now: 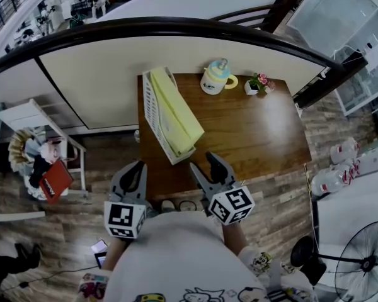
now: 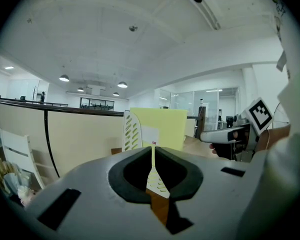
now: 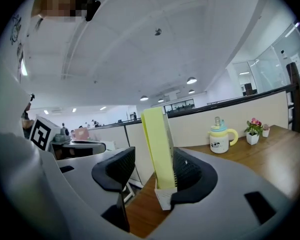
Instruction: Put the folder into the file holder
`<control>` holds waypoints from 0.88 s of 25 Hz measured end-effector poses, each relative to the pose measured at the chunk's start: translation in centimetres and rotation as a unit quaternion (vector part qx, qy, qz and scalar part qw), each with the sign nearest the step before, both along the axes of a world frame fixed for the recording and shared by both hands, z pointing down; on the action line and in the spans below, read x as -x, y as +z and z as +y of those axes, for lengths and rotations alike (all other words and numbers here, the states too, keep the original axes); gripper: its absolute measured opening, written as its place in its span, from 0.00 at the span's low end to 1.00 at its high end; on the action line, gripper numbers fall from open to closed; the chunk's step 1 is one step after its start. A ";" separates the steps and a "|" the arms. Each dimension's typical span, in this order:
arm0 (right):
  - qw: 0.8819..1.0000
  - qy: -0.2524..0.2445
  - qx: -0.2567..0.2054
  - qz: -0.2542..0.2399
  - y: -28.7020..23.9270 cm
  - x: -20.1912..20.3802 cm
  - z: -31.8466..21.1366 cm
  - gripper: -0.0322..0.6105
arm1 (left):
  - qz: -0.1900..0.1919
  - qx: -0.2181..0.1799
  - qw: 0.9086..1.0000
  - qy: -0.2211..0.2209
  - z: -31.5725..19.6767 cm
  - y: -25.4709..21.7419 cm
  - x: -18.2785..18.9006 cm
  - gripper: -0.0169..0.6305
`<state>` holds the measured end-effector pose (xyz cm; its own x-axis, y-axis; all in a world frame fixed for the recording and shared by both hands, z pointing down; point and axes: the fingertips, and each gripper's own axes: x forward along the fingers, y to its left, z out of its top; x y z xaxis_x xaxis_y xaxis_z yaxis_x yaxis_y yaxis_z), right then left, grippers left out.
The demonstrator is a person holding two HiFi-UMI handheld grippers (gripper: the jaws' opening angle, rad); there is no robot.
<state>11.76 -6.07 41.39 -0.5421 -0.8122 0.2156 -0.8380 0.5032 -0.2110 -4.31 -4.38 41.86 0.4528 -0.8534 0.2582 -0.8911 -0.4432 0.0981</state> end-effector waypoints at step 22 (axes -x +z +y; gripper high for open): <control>1.000 -0.009 0.013 -0.004 0.6 0.0 1.3 0.06 | 0.011 0.007 1.000 0.009 1.1 0.1 -0.2 0.04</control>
